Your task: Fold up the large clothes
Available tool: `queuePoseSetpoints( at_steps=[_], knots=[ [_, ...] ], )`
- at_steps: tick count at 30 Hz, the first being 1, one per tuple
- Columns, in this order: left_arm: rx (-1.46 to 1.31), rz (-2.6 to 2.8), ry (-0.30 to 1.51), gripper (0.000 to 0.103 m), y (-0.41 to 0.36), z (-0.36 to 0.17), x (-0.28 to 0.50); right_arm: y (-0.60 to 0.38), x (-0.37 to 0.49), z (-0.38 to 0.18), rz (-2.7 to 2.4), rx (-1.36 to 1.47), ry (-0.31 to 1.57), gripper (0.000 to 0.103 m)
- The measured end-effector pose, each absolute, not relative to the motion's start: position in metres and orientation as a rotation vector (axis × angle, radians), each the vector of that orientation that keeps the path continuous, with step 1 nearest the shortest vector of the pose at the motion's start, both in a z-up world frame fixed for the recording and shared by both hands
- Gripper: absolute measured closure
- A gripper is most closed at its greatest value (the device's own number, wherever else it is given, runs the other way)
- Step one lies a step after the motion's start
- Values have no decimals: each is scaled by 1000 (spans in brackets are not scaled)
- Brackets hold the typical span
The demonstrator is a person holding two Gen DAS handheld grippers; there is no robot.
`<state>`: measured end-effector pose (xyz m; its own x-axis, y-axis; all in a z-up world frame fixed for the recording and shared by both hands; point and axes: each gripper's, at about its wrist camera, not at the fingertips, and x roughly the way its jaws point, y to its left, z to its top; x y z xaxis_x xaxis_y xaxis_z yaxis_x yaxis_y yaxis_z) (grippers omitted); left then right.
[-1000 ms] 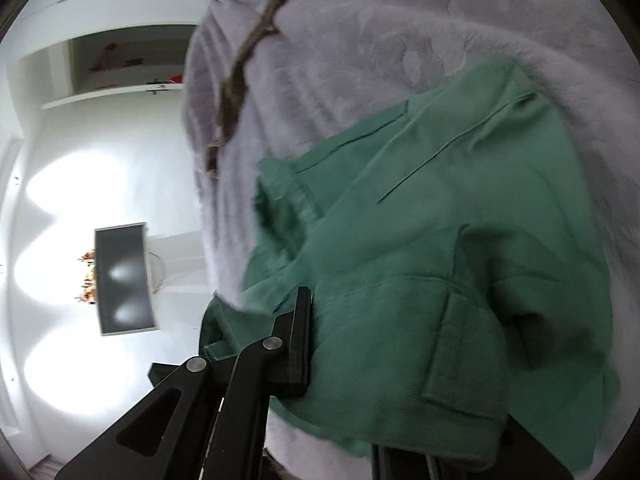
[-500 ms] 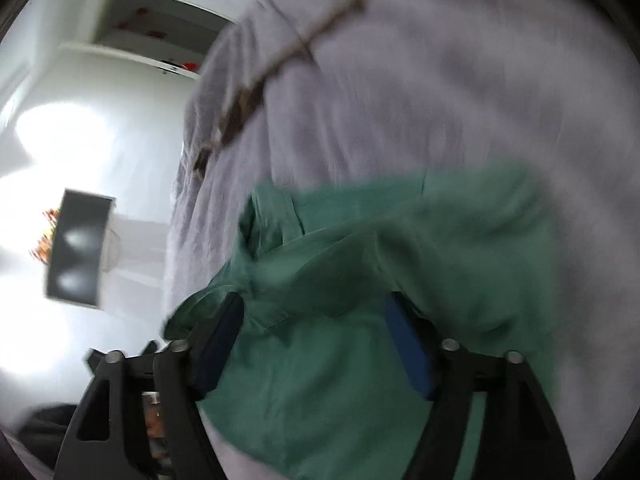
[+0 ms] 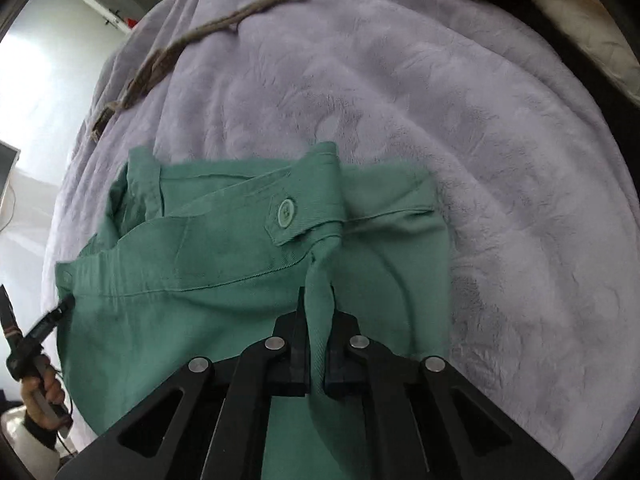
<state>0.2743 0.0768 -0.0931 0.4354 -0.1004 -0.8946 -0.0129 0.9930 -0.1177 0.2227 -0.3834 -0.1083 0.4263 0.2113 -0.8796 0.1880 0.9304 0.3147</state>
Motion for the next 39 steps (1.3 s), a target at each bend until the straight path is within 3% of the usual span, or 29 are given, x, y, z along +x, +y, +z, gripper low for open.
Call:
queuePoseSetpoints(
  at_steps=[1,2,5,8,9,10,12,13,14,15,20,24,27,30,37,38,39],
  knots=[
    [-82,-33,1126,76,75,-96,276,-381,221,-101,28,369,1116,99],
    [-75,-32,1137,87,74,-97,277,-375,221,-89,53,323,1087,99],
    [-81,-43,1100,87,77,-92,272,-372,227,-83,43,257,1074,99],
    [-79,-31,1104,87,84,-97,274,-389,243,-121,-37,295,1165,96],
    [-88,-23,1106,87,87,-99,275,-401,244,-142,-65,348,1207,82],
    [-103,-17,1110,87,88,-102,277,-406,242,-147,-71,391,1210,75],
    [-136,18,1111,72,94,-102,276,-421,231,-147,-90,507,1174,69],
    [-136,43,1103,63,97,-100,274,-423,227,-145,-108,521,1169,58],
    [-122,78,1095,41,101,-96,271,-426,220,-140,-146,513,1170,52],
    [-106,108,1081,25,105,-92,266,-426,215,-136,-163,509,1172,46],
    [-142,45,1095,23,136,-74,233,-402,167,-99,-34,610,1114,46],
    [-187,-46,1153,23,149,-70,192,-329,117,-88,265,701,1150,45],
    [-207,-105,1209,23,150,-77,164,-266,90,-113,436,817,1259,33],
    [-220,-152,1246,23,145,-88,141,-213,72,-158,474,965,1364,33],
    [-251,-235,1273,23,135,-104,122,-200,72,-201,284,1307,1252,27],
    [-259,-245,1276,34,136,-106,122,-203,78,-198,279,1326,1233,29],
    [-263,-257,1287,57,136,-109,122,-204,84,-192,268,1311,1224,52]
  ],
)
